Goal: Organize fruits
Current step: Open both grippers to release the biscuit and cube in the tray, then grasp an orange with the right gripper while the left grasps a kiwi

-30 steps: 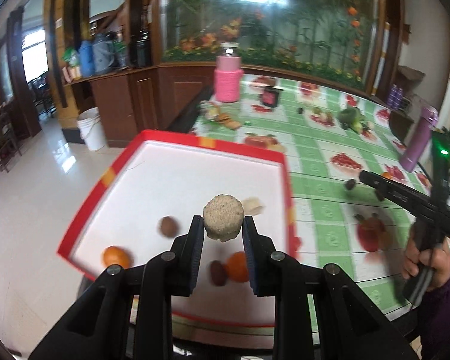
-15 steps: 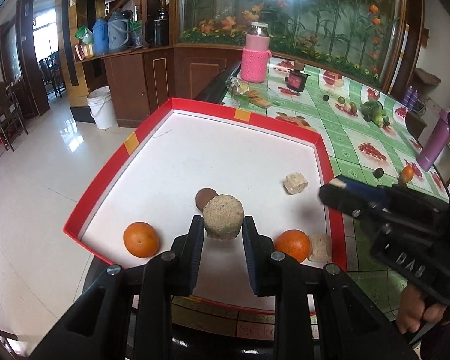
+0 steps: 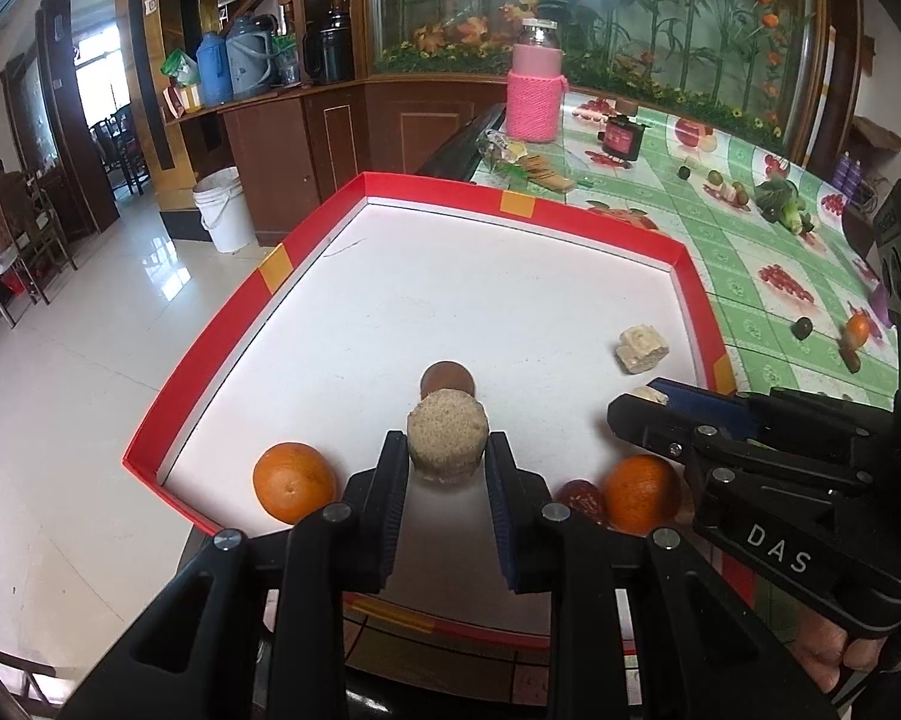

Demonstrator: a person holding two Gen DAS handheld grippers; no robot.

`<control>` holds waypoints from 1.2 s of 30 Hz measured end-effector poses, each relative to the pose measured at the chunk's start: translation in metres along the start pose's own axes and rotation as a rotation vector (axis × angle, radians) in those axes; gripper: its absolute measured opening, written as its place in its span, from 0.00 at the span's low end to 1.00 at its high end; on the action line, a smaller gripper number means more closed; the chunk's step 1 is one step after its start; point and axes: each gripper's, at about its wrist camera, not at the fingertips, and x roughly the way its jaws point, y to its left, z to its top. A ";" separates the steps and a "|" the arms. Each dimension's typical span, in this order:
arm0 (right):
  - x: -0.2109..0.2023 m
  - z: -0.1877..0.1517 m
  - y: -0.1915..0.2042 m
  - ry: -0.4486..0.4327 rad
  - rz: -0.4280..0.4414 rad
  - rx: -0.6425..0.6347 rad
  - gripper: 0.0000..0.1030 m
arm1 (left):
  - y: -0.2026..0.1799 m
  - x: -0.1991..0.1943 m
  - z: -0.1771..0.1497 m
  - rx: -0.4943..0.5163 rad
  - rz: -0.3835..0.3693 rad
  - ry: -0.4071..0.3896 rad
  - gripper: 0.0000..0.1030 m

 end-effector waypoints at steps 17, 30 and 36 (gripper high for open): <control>-0.001 -0.001 -0.007 0.012 0.039 0.041 0.39 | -0.002 0.011 -0.003 -0.004 0.037 0.053 0.33; -0.048 -0.010 -0.047 -0.108 0.057 0.112 0.49 | -0.004 0.000 0.004 -0.042 0.077 0.037 0.58; -0.081 -0.025 -0.096 -0.146 0.000 0.193 0.49 | -0.030 -0.014 0.013 0.012 0.053 0.000 0.68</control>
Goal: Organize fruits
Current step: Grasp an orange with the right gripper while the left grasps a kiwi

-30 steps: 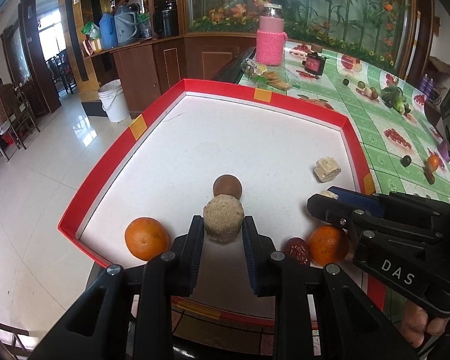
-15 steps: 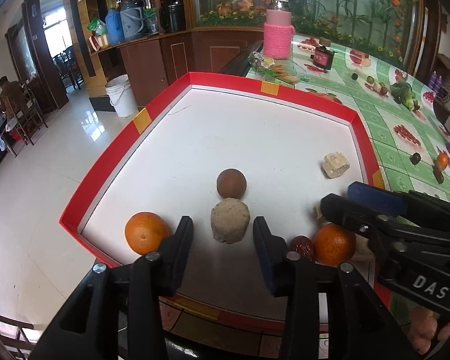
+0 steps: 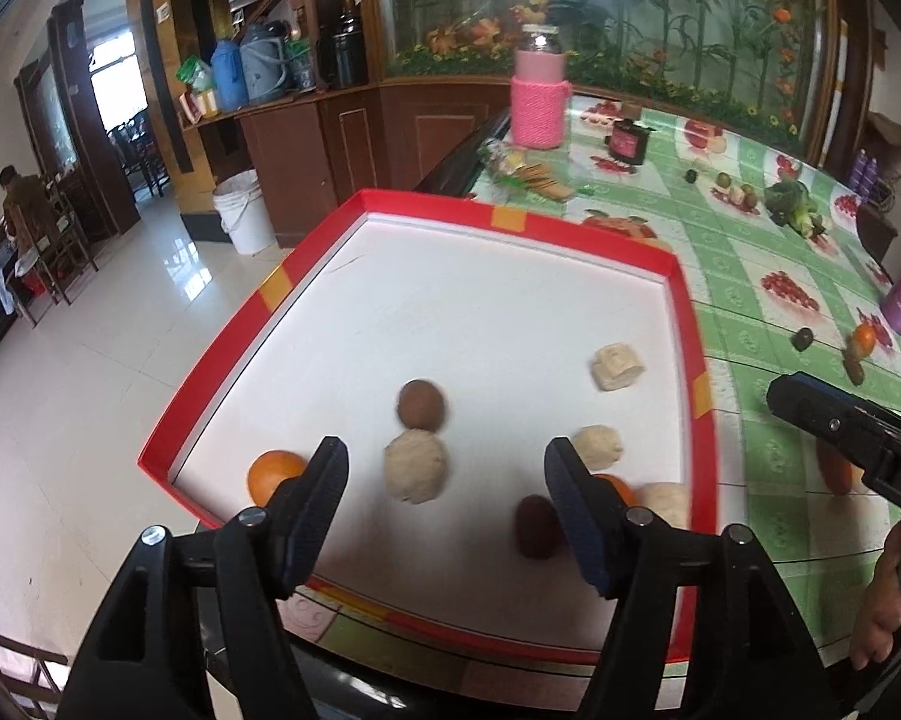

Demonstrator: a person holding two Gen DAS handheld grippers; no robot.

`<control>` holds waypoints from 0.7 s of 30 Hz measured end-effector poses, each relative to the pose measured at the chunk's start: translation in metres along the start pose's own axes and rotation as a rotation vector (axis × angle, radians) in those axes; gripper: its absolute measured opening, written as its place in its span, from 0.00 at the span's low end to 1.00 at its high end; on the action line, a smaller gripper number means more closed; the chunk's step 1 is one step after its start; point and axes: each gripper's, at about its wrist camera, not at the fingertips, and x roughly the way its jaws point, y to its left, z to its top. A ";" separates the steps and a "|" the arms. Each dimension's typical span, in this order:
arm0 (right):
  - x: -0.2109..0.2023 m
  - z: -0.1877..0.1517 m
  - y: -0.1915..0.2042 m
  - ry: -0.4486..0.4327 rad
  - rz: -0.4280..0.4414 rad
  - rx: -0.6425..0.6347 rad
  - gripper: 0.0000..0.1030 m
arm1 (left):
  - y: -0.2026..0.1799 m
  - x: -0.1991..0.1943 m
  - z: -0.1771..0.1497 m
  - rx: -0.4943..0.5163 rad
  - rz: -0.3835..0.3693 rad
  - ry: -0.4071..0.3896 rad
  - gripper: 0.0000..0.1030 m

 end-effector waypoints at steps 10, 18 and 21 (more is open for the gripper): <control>-0.060 -0.022 -0.084 -0.035 -0.144 0.106 0.51 | -0.057 -0.003 -0.004 0.119 -0.050 0.023 0.75; -0.096 -0.024 -0.138 -0.073 -0.232 0.181 0.51 | -0.099 -0.009 -0.004 0.217 -0.075 0.030 0.76; -0.100 -0.019 -0.150 -0.087 -0.259 0.192 0.51 | -0.114 -0.011 -0.003 0.252 -0.089 0.030 0.76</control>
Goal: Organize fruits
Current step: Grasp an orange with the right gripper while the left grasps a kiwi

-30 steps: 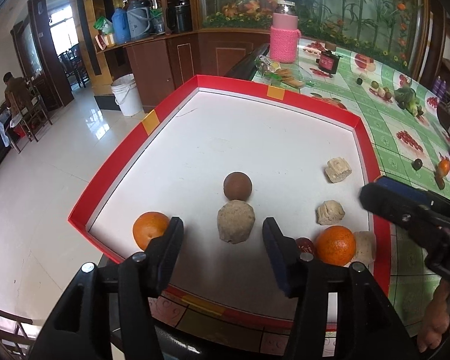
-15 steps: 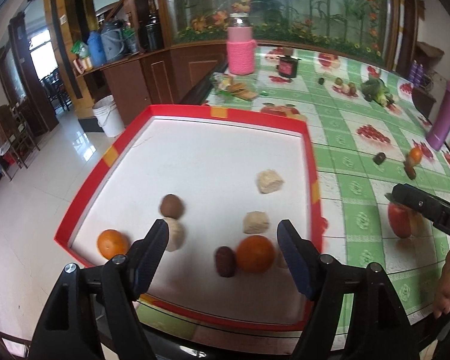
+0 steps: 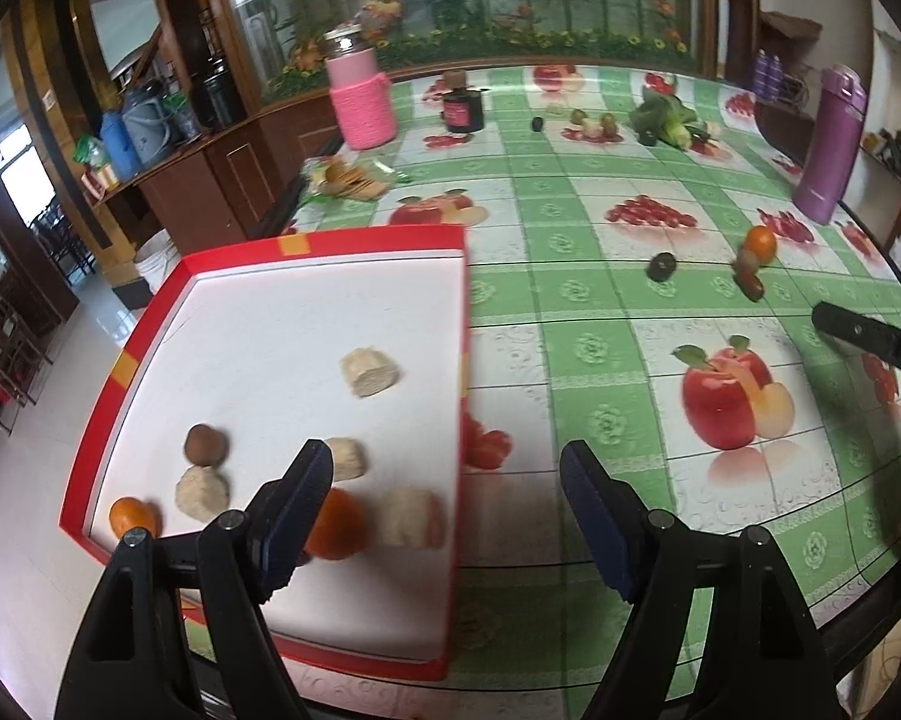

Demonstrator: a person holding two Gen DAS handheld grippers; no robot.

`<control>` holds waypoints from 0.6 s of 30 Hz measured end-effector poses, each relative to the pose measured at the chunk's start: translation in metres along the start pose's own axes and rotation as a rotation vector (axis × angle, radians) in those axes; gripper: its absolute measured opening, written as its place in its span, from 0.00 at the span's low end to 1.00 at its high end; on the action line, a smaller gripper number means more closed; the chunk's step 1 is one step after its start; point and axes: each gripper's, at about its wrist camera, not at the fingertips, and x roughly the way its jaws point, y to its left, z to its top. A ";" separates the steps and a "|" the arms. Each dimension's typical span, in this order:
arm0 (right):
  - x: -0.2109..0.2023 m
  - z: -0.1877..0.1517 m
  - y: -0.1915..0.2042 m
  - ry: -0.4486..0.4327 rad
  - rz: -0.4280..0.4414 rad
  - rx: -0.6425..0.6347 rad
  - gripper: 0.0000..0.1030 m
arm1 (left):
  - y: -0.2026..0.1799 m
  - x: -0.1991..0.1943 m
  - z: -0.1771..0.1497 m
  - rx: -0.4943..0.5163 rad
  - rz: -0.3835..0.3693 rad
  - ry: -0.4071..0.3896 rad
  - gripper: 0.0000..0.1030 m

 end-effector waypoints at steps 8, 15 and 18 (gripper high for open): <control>0.027 0.045 -0.019 -0.027 -0.036 0.039 0.51 | -0.034 0.002 0.007 0.068 -0.034 0.013 0.76; 0.050 0.066 -0.016 -0.021 -0.049 0.060 0.51 | -0.052 0.008 0.010 0.098 -0.059 0.024 0.76; 0.058 0.066 -0.016 -0.001 -0.084 0.062 0.51 | -0.055 0.007 0.013 0.093 -0.075 0.010 0.76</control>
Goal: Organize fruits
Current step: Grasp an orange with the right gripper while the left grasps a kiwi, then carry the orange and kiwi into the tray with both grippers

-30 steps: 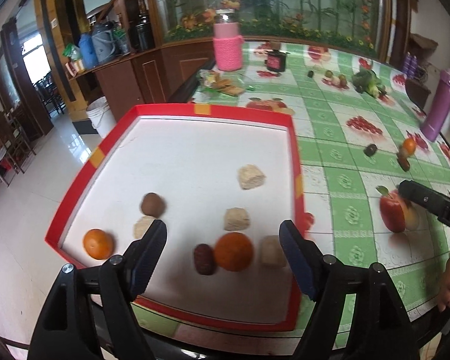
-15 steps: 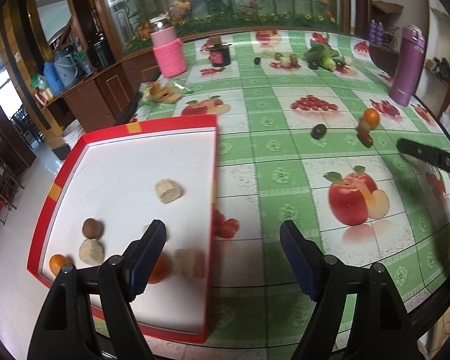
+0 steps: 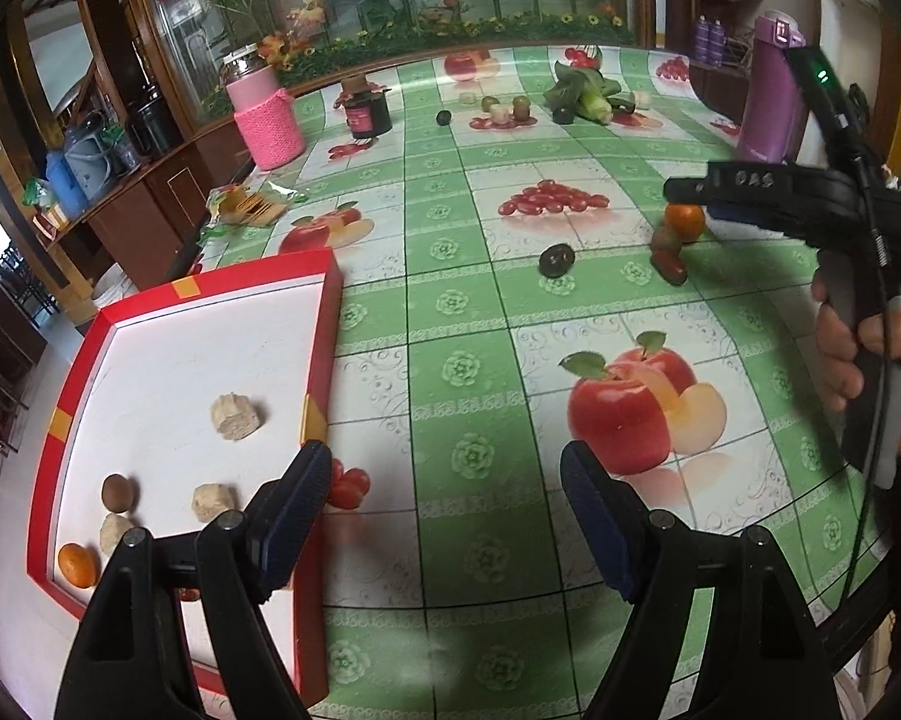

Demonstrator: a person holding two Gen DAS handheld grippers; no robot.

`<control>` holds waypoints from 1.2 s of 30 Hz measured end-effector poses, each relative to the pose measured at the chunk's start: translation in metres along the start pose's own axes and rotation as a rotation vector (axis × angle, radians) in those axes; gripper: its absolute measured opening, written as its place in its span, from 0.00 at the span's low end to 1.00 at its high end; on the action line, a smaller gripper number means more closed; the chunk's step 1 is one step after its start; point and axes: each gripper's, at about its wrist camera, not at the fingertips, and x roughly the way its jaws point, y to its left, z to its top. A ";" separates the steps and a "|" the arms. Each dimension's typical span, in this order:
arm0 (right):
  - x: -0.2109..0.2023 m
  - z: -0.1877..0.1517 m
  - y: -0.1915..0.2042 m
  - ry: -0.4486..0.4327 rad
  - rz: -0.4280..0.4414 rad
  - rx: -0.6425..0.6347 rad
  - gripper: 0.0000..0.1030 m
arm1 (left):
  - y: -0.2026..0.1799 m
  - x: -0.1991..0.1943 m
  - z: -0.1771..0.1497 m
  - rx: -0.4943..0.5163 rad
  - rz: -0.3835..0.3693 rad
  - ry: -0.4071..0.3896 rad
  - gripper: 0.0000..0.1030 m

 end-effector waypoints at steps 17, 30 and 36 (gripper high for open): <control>0.013 0.004 -0.027 0.078 -0.021 0.122 0.36 | -0.039 0.028 0.041 0.032 -0.104 -0.027 0.76; -0.014 0.015 -0.063 -0.003 -0.025 0.280 0.36 | -0.095 0.075 0.097 0.124 -0.199 -0.054 0.76; -0.014 0.017 -0.064 -0.005 -0.019 0.288 0.36 | -0.108 0.097 0.108 0.121 -0.251 -0.010 0.57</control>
